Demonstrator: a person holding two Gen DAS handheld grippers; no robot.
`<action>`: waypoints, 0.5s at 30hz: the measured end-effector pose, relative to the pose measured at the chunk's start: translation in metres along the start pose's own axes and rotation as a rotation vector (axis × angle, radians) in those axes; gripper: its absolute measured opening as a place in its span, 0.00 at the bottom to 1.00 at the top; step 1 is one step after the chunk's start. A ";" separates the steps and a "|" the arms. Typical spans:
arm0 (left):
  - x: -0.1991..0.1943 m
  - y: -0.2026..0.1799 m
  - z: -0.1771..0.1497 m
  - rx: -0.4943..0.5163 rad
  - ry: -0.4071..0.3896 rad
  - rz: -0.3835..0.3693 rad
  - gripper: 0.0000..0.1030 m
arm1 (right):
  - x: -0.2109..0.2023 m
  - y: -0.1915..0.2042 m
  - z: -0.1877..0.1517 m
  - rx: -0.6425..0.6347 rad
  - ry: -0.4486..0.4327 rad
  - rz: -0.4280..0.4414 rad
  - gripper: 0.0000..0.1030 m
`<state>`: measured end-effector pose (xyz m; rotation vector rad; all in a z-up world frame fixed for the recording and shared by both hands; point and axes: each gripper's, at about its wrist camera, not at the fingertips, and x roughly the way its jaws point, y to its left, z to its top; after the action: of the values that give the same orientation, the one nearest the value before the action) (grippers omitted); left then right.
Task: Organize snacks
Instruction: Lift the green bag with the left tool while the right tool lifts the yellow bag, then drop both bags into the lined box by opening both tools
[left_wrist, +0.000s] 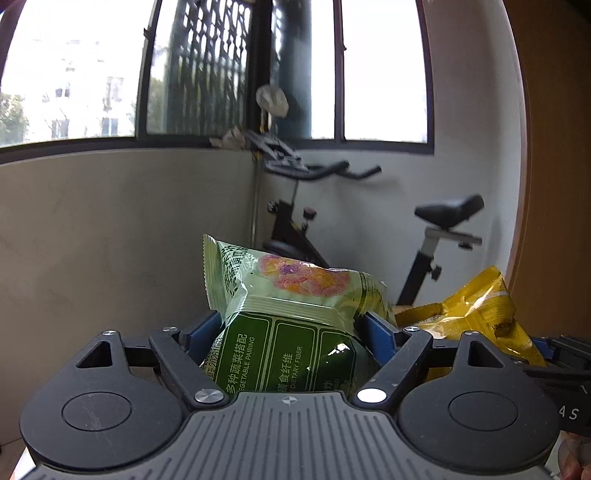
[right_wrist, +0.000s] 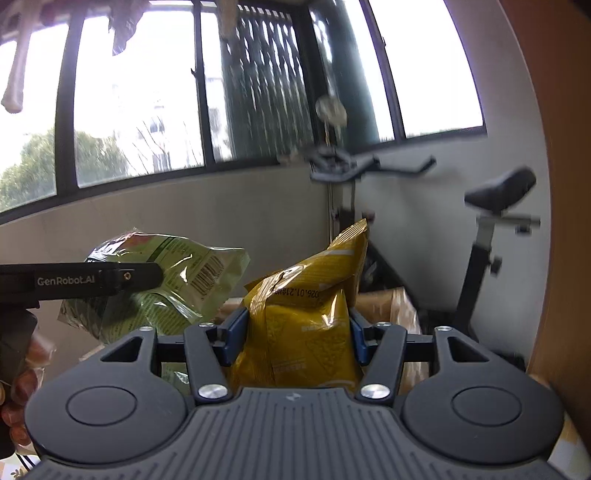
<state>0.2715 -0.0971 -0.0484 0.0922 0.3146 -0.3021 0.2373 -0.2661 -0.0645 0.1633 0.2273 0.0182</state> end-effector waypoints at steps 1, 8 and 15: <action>0.002 0.001 -0.002 0.005 0.019 -0.003 0.83 | 0.002 -0.002 -0.002 0.007 0.015 0.001 0.58; 0.003 0.014 -0.003 -0.019 0.057 -0.003 0.95 | -0.005 0.000 -0.003 0.011 0.061 -0.010 0.75; -0.025 0.035 -0.002 -0.076 0.060 0.015 0.95 | -0.035 -0.001 0.001 0.047 0.052 0.003 0.75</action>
<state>0.2585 -0.0565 -0.0408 0.0287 0.3845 -0.2728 0.2033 -0.2681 -0.0555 0.2104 0.2798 0.0200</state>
